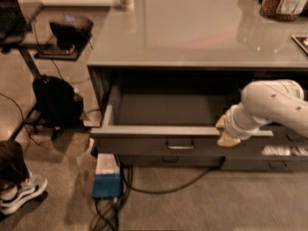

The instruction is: Open top drawer

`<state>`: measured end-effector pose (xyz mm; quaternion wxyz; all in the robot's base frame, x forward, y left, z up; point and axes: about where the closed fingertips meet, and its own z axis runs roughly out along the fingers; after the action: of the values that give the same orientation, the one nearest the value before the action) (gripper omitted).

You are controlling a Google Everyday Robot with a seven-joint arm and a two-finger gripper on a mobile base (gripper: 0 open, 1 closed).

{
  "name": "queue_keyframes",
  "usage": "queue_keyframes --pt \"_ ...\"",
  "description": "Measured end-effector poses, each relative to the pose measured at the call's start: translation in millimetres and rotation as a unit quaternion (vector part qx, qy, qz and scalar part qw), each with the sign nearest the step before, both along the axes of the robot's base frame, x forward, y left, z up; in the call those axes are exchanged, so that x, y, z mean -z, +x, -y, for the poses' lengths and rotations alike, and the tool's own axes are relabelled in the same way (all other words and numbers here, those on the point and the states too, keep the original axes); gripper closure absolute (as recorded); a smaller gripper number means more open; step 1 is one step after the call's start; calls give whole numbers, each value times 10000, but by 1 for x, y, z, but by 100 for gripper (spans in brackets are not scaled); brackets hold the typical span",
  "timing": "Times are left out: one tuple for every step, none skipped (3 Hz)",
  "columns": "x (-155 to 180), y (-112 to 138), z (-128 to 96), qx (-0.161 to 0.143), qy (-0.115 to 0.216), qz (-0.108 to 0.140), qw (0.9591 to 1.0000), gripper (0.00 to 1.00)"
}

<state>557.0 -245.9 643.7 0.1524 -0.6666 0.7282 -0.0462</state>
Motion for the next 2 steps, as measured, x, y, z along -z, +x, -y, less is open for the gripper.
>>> queue_keyframes --pt "-3 0 0 0 0 0 10000 100" --pt "1 -29 0 -130 181 -66 9997 100"
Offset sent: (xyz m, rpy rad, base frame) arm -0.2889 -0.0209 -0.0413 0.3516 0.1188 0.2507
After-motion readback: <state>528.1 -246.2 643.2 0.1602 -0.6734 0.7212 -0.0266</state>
